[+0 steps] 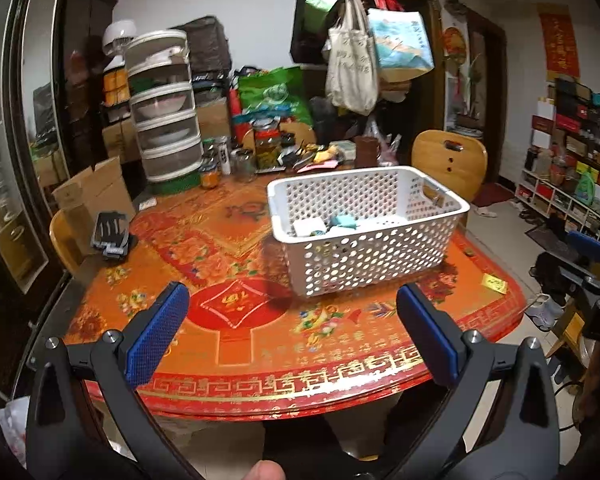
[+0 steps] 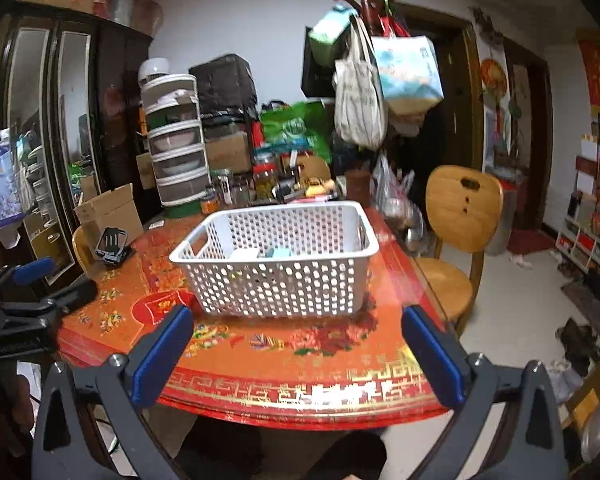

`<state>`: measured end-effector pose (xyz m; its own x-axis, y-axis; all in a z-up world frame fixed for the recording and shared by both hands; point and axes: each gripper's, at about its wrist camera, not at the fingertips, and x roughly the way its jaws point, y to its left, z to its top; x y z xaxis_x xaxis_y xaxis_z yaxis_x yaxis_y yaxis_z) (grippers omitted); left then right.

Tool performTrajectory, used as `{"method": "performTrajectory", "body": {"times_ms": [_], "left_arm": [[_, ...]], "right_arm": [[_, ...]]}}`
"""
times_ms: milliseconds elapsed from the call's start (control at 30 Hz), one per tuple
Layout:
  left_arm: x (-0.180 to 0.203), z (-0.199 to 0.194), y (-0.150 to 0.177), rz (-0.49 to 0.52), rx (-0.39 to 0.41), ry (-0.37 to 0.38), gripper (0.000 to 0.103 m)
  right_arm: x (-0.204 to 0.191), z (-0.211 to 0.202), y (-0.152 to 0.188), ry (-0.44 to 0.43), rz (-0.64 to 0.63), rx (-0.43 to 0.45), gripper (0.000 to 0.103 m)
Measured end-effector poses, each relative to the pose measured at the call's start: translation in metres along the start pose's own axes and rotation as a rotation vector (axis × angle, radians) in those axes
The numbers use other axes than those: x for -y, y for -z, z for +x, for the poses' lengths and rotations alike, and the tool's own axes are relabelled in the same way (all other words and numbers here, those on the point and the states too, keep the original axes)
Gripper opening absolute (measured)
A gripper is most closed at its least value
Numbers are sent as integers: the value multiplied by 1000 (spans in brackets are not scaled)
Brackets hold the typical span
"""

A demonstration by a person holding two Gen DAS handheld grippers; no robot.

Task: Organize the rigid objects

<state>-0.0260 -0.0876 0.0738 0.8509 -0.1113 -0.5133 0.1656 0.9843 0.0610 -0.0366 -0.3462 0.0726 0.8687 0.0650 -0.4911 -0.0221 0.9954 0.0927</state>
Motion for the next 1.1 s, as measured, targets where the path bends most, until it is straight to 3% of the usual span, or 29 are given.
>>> {"method": "performTrajectory", "body": {"times_ms": [233, 1100], "left_arm": [[2, 28, -1, -28, -75, 9, 102], [10, 37, -8, -35, -85, 10, 102]], "right_arm": [[2, 20, 4, -24, 25, -65, 103], [-5, 25, 5, -30, -6, -83, 103]]}}
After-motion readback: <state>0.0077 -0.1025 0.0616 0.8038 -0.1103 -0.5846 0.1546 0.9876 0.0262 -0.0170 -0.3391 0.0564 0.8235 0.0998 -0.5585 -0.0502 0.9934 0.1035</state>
